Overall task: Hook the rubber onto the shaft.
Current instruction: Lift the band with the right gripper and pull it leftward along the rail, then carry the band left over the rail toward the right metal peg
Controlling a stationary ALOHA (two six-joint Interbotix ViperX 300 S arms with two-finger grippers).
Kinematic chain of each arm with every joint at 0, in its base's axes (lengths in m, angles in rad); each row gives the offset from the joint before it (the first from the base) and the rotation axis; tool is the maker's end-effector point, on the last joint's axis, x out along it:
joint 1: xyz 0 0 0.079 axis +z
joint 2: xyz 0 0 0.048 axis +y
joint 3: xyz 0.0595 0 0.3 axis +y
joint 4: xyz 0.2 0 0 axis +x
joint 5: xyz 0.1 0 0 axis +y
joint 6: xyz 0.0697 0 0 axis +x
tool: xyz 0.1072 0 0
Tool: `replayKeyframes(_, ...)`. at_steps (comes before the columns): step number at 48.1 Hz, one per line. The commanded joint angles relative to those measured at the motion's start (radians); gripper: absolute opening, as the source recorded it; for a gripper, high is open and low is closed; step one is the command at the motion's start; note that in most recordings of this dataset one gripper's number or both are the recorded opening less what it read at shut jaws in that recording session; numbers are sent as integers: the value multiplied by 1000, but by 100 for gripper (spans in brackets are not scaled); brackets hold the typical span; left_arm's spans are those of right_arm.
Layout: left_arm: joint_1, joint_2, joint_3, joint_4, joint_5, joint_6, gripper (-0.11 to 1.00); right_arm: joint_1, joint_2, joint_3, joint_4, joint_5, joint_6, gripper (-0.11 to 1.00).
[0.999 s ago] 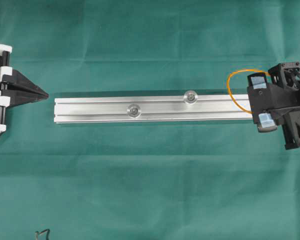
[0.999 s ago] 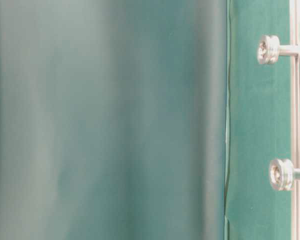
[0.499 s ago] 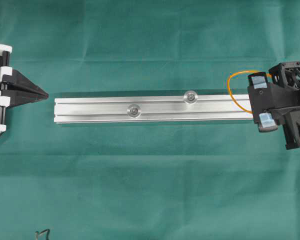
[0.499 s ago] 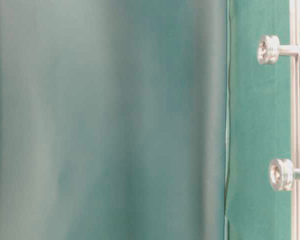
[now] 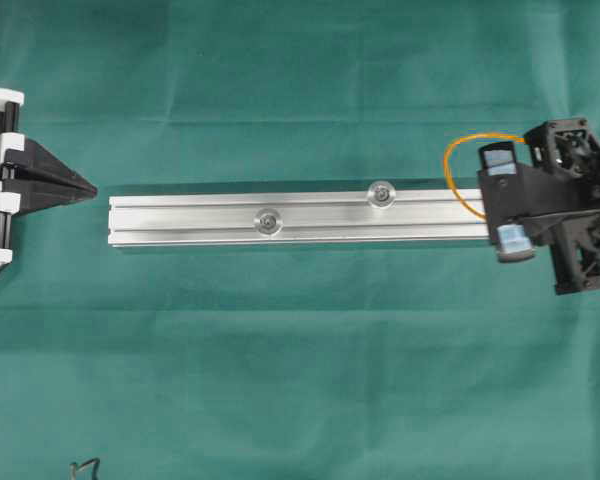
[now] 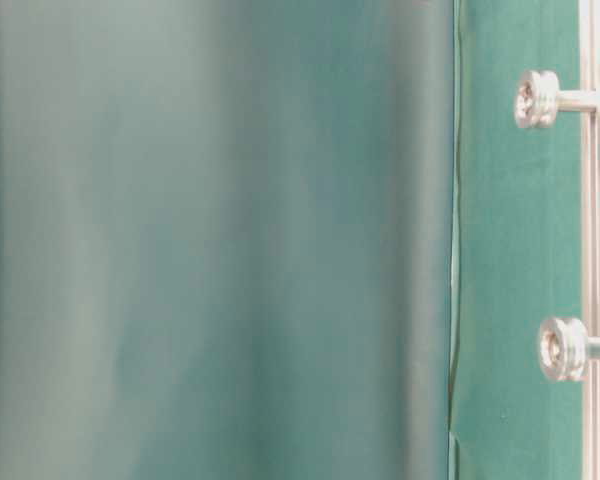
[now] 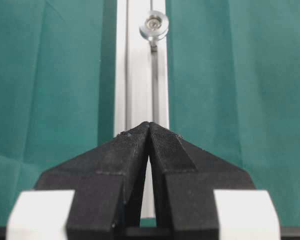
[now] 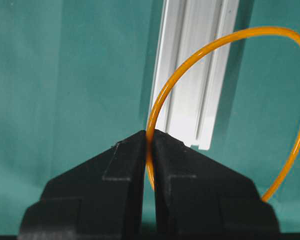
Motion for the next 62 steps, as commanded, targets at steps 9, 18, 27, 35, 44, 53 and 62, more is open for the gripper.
replayKeyframes(9,2,8,-29,3,-5,2,0,-14,75,-87,-8,-41,0,7)
replayKeyframes(18,2,8,-29,3,-5,0,0,-17,147,-146,-8,-72,-9,7)
replayKeyframes(27,2,8,-29,3,-5,0,0,-26,218,-212,-8,-77,-14,7)
replayKeyframes(35,2,8,-29,2,-5,0,0,-28,265,-262,-8,-77,-14,7)
replayKeyframes(44,2,8,-29,2,-5,0,0,-28,304,-304,-8,-77,-14,7)
replayKeyframes(53,2,6,-29,3,-5,0,0,-31,314,-316,-8,-87,-14,7)
replayKeyframes(62,2,8,-29,2,-5,0,0,-34,316,-316,-8,-95,-14,7)
